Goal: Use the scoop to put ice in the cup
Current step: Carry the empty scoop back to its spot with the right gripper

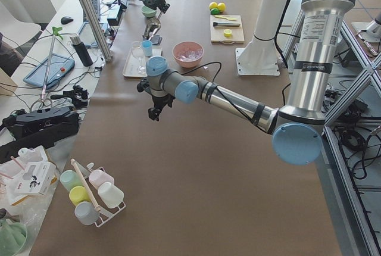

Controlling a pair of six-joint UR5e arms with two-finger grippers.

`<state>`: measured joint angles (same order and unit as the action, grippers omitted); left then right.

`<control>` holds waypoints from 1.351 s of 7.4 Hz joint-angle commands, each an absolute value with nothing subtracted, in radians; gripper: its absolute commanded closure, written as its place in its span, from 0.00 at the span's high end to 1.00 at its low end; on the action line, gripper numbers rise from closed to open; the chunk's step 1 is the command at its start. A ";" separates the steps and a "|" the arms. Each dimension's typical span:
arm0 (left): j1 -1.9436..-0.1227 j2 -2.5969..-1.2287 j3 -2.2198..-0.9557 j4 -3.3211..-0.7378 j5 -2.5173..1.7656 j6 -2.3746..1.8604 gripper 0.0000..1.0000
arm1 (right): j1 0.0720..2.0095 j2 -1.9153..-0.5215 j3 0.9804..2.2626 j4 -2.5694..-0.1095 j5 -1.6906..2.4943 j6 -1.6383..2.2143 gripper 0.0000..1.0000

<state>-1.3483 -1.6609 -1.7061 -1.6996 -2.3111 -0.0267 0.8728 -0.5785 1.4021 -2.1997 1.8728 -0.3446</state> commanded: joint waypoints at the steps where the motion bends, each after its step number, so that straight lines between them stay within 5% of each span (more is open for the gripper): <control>1: -1.486 -1.631 -1.585 -1.700 -2.304 -0.028 0.99 | 0.873 -0.561 1.384 -2.221 1.847 -0.368 0.00; 3: -1.488 -1.628 -1.539 -1.700 -2.309 -0.028 0.99 | 0.880 -0.592 1.464 -2.265 1.851 -0.358 0.00; 4: -1.537 -1.628 -1.516 -1.704 -2.304 -0.026 0.99 | 0.896 -0.695 1.609 -2.267 1.858 -0.313 0.00; 7: -1.575 -1.629 -1.499 -1.700 -2.304 -0.018 0.99 | 1.027 -1.069 1.930 -2.145 2.015 0.020 0.00; 10: -1.617 -1.601 -1.505 -1.701 -2.303 0.021 0.99 | 1.116 -1.503 2.046 -1.786 2.114 0.318 0.00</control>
